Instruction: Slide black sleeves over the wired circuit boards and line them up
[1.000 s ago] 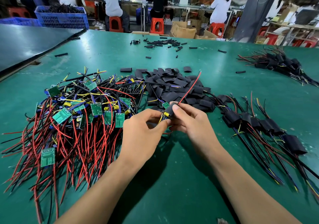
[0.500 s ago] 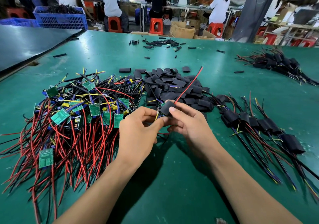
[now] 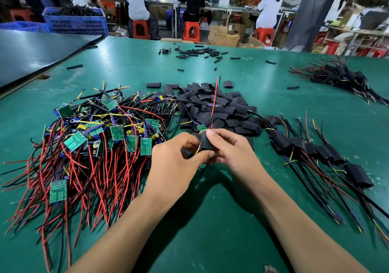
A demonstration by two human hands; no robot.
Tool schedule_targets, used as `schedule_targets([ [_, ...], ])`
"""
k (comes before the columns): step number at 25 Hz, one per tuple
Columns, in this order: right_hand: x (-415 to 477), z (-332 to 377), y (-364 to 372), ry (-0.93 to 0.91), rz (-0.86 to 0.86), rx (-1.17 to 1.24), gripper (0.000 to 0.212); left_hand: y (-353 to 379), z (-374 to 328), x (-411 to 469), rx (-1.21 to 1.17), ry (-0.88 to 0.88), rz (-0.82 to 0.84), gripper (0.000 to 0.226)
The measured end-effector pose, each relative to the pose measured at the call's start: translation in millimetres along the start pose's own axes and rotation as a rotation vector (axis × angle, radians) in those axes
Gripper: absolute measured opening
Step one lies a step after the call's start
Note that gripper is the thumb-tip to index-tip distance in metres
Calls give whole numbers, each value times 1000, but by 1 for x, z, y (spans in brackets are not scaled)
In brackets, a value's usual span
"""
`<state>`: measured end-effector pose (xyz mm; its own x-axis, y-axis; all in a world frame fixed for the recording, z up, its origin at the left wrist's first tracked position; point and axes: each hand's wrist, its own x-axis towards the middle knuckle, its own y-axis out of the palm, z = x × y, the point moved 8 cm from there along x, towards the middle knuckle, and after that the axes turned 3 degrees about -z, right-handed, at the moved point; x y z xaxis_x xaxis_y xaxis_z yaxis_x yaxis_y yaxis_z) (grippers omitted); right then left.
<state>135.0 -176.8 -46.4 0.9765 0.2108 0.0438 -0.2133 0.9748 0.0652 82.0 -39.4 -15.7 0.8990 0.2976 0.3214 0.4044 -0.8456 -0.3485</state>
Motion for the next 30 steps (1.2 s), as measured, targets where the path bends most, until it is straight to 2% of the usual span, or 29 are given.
schedule_targets([
  [3, 0, 8, -5, -78, -55, 2, 14, 0, 5, 2, -42, -58, 4, 22],
  [7, 1, 10, -9, -54, -81, 65, 20, 4, 13, 5, -128, -136, 81, 3],
  [10, 1, 7, -6, -44, -69, 111, 19, 3, 12, 4, -149, -128, 58, 7],
  [17, -4, 3, 0, -31, -90, 114, 18, 6, 19, 4, -396, -229, 61, 11],
  [22, -4, 3, 5, -1, -61, 137, 20, 2, 20, 6, -368, -204, 27, 11],
  [26, -4, 2, 6, 3, -58, 135, 17, 2, 19, 6, -301, -157, 32, 19],
  [30, -6, 5, 4, -12, -72, 101, 14, 9, 18, 6, -368, -190, 115, 16],
])
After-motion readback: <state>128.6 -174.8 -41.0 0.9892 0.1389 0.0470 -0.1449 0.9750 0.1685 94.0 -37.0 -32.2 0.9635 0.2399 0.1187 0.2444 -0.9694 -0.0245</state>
